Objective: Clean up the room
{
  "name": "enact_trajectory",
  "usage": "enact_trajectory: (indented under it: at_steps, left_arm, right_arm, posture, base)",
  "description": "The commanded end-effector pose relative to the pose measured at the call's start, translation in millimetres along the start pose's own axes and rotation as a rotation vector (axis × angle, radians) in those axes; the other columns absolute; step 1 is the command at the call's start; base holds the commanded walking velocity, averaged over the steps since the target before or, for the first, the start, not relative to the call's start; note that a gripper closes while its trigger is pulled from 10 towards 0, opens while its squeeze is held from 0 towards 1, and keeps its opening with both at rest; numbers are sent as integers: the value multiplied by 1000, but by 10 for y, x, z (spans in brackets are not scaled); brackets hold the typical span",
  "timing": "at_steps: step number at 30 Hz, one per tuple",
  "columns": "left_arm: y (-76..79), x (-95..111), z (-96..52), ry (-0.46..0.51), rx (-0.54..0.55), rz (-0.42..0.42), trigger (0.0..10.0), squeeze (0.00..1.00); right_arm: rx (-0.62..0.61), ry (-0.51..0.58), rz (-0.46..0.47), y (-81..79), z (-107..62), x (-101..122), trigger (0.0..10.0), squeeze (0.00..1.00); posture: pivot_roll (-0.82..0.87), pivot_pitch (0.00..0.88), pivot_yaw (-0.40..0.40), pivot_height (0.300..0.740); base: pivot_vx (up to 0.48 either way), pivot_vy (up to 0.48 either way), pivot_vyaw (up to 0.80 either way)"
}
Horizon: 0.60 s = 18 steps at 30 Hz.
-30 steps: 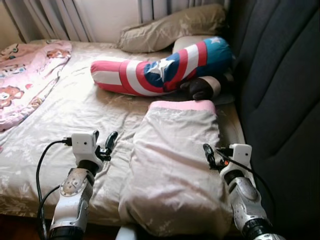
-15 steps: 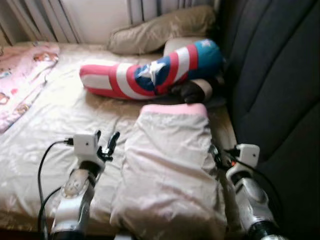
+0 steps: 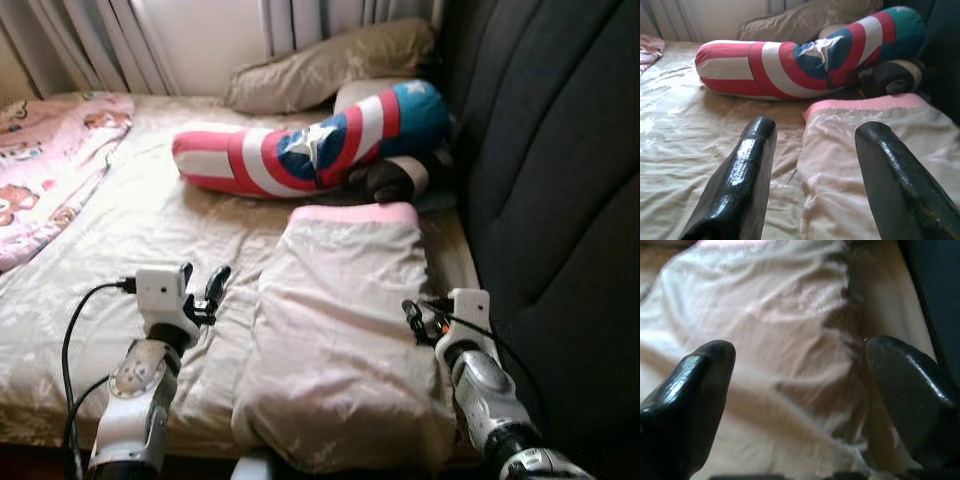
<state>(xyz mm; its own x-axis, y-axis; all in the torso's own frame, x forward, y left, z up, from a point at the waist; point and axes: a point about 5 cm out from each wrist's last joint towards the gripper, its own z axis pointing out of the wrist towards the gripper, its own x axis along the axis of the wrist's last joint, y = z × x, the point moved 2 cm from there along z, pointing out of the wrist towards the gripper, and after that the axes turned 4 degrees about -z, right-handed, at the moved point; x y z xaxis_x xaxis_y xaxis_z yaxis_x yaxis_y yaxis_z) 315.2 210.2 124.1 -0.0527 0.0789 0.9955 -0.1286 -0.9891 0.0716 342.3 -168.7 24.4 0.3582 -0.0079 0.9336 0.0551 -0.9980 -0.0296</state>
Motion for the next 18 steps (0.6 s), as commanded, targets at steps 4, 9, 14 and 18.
enact_trajectory:
  at_steps: [4,9,14,18]
  left_arm:
    - [-103,69,-29,-1,3,-4,10000,0]
    - [-169,126,-42,-12,-16,13,10000,0]
    - [-192,151,-49,-20,-22,17,10000,0]
    - [-214,150,-52,-25,-22,18,10000,0]
  right_arm:
    - [-31,-43,-14,-40,43,13,10000,1000]
    - [-133,-75,6,45,57,20,10000,1000]
    - [-224,-100,18,168,20,-48,10000,1000]
    - [-245,-119,33,197,5,-89,10000,1000]
  posture:
    - [153,133,68,653]
    - [167,136,100,653]
    - [175,127,112,653]
    - [174,119,117,653]
  base:
    - [0,0,0]
    - [0,0,0]
    - [0,0,0]
    - [0,0,0]
